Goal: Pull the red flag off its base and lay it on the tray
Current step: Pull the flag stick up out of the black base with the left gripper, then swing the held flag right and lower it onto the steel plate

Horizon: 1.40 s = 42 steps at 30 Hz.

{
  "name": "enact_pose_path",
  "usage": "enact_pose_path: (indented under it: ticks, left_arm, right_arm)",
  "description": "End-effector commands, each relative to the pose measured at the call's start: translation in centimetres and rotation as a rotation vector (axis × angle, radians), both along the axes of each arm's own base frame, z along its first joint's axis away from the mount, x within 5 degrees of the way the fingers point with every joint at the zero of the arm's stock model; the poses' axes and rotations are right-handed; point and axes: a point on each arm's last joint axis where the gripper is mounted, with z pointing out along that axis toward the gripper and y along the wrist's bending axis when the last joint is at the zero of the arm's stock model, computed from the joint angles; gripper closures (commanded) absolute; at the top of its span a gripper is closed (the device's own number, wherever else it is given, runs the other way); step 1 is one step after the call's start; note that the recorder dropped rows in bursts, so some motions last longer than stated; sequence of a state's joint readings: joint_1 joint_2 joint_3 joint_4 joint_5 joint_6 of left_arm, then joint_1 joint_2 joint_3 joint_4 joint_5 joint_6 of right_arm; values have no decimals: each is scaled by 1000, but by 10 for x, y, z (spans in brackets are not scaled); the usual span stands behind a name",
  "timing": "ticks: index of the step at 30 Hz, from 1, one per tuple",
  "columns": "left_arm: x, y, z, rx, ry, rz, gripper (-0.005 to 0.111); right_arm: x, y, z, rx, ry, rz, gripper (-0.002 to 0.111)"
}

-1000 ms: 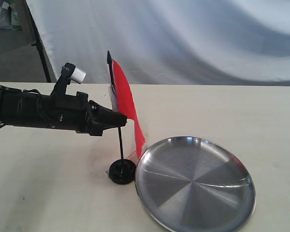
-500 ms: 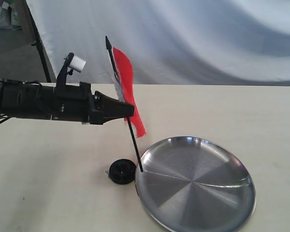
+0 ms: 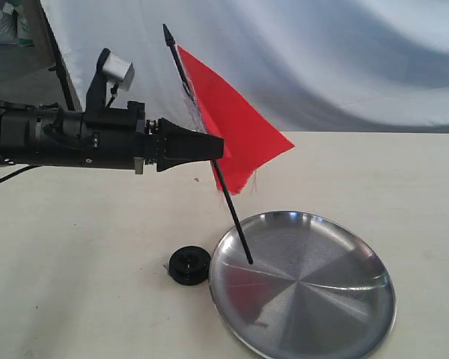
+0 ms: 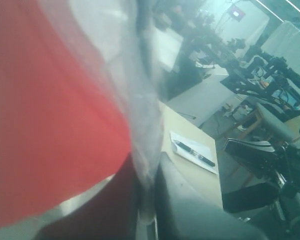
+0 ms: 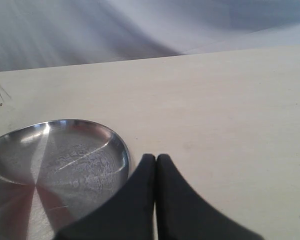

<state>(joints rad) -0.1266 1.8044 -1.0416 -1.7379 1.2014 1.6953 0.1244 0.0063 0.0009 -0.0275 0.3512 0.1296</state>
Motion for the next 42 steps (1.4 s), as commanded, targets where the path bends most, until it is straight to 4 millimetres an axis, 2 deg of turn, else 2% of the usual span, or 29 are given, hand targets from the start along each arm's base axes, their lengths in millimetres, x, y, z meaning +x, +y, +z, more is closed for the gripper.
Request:
enact_pose_path:
  ticks: [1, 9, 20, 22, 26, 28, 34, 42]
  left_arm:
    - [-5, -23, -2, 10, 37, -36, 107]
    - [-9, -60, -31, 101, 271, 25, 107]
    - [-10, -78, -69, 81, 566, 7, 107]
    - [-4, -88, -75, 85, 579, -3, 107]
    - [5, -128, -80, 89, 546, -80, 106]
    - [4, -137, -81, 104, 535, -81, 106]
    - [13, -134, -91, 187, 518, 59, 106]
    - [18, -132, -102, 228, 524, 119, 106]
  right_arm:
    - [0, 0, 1, -7, -14, -2, 109]
    - [0, 0, 1, -7, -14, -2, 109]
    - [0, 0, 1, -7, -14, -2, 109]
    - [0, 0, 1, -7, -14, -2, 109]
    - [0, 0, 1, -7, -14, -2, 109]
    - [0, 0, 1, -7, -14, -2, 109]
    - [0, 0, 1, -7, -14, -2, 109]
    - [0, 0, 1, -7, -14, -2, 109]
